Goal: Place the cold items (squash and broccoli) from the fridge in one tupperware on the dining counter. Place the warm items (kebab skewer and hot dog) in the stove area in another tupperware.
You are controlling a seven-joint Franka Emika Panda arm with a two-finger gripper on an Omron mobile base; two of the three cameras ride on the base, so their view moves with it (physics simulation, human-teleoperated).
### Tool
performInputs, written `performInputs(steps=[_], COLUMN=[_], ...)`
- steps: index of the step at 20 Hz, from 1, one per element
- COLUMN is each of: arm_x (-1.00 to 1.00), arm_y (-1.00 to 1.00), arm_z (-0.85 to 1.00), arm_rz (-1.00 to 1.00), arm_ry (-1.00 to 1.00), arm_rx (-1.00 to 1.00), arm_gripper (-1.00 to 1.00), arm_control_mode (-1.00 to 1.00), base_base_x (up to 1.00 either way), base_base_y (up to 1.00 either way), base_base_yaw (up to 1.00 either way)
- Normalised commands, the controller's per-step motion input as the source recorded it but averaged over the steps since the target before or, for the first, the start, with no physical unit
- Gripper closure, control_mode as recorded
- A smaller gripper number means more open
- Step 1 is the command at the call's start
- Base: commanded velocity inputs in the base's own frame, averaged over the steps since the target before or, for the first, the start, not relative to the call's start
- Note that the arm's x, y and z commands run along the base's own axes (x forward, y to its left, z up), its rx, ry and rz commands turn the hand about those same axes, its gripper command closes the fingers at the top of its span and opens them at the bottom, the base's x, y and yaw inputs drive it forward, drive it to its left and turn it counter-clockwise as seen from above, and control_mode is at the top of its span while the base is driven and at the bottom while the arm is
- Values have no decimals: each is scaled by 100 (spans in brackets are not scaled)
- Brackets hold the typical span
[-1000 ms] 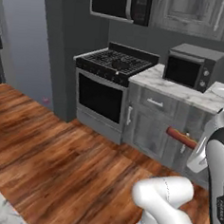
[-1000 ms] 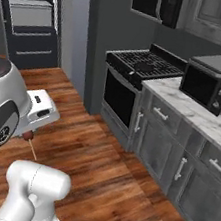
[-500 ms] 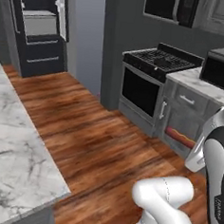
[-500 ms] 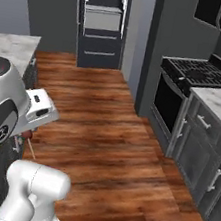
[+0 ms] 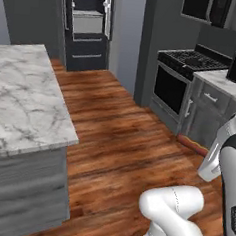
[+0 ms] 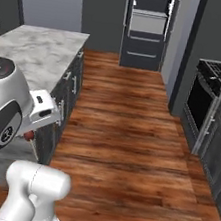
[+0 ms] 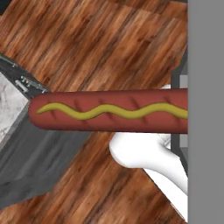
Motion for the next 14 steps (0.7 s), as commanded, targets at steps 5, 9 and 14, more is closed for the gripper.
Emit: performInputs(steps=[5, 9, 14], arm_x=[0, 0, 0], arm_y=[0, 0, 0], arm_z=[0, 0, 0], arm_rz=[0, 0, 0], arm_ry=[0, 0, 0], arm_rx=[0, 0, 0], arm_gripper=[100, 100, 100], arm_control_mode=[100, 100, 100], base_base_x=[-96, -81, -68], base_base_y=[86, 100, 100], base_base_yaw=[31, 24, 21])
